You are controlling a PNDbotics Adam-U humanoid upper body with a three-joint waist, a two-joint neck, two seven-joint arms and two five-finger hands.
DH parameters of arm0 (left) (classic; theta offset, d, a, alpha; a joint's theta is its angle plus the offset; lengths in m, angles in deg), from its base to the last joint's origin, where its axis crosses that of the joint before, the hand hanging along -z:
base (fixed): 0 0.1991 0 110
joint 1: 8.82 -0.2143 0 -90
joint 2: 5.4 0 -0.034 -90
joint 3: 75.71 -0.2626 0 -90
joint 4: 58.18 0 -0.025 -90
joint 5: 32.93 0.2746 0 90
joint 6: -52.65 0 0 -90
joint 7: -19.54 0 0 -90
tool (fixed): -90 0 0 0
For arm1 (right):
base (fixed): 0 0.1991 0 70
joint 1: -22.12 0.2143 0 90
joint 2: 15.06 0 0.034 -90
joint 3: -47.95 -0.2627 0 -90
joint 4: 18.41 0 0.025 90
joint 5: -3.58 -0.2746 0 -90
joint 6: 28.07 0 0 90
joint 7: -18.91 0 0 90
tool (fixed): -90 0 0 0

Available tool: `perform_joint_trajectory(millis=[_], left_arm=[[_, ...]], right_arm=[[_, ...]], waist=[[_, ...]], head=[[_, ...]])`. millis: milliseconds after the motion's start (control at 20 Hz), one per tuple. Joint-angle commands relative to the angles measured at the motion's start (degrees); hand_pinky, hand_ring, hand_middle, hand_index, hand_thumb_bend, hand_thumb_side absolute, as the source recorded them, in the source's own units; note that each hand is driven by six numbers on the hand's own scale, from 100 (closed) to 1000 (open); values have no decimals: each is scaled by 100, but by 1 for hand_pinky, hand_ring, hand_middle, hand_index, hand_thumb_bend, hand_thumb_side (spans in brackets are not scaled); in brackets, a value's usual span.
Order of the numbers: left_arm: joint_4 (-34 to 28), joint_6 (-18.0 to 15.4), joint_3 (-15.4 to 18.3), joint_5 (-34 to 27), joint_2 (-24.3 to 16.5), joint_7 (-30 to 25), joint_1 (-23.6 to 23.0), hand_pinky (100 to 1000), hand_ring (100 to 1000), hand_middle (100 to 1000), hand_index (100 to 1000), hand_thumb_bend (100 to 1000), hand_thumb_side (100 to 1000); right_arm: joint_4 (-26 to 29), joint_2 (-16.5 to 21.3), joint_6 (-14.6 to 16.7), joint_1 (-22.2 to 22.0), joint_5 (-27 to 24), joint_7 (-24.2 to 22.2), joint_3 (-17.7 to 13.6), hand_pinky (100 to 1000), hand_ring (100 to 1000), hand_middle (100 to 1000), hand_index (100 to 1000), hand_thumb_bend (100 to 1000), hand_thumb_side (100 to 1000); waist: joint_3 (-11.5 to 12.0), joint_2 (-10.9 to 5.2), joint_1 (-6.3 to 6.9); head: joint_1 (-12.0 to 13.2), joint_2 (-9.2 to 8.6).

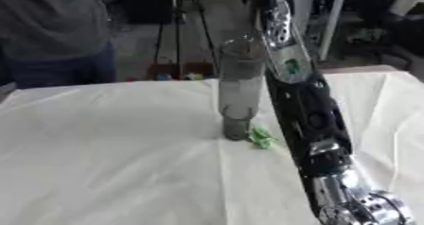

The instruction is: Arrange flowers into the vase.

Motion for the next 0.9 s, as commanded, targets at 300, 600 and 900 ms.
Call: perform_joint_trajectory(millis=[300,600,900], left_arm=[[-82,-4,11,-31,-56,-21,81,805,793,758,744,471,765],[-76,-3,17,-26,-53,-21,76,805,792,758,744,471,765],[-68,-3,18,-19,-50,-23,67,805,792,758,744,470,767]], right_arm=[[-84,72,-66,130,327,82,-139,100,100,100,100,100,962],[-172,69,-52,43,384,-49,-125,100,129,100,148,100,970],[-212,76,22,-31,512,-203,-69,109,257,100,210,100,953]], waist=[[30,-39,19],[29,-37,12],[17,-36,7]], head=[[-23,-77],[0,-79],[12,-72]])
